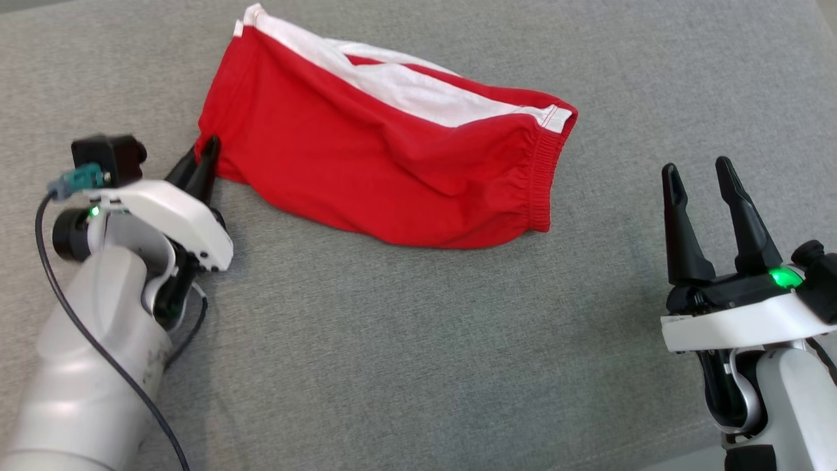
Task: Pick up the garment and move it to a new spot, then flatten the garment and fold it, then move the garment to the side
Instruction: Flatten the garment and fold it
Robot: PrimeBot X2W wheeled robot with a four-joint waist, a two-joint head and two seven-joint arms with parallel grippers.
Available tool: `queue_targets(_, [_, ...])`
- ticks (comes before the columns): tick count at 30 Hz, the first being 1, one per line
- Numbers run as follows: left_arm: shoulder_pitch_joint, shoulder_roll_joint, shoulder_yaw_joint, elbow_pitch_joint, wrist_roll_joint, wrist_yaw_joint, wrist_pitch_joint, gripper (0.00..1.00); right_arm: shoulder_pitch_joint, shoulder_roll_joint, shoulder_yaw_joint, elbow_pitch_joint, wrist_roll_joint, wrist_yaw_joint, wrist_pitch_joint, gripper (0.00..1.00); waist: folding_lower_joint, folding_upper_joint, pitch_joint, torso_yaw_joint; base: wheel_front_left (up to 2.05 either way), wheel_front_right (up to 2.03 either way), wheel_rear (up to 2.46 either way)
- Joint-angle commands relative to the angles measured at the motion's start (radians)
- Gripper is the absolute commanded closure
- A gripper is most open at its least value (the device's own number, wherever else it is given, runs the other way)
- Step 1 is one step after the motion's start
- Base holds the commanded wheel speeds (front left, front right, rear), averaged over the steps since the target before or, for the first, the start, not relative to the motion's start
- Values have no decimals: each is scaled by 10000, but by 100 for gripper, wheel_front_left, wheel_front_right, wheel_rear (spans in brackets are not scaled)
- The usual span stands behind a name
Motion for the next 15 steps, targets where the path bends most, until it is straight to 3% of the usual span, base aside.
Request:
queue_targets(1, [456, 38, 74, -158, -92, 84, -223, 100, 138, -124, -67, -7, 60, 1, -23, 0, 0, 0, -195, 220, 0, 0, 0])
queue_targets(7, [2174, -111, 165, -1750, -255, 622, -832, 100, 416, -408, -136, 89, -20, 1, 64, 0, 0, 0, -580, 773, 0, 0, 0])
queue_targets(15, [4401, -49, 355, -4679, -441, 1891, -768, 100, 557, -554, -160, 57, -30, 1, 362, 0, 0, 0, -868, 1151, 0, 0, 0])
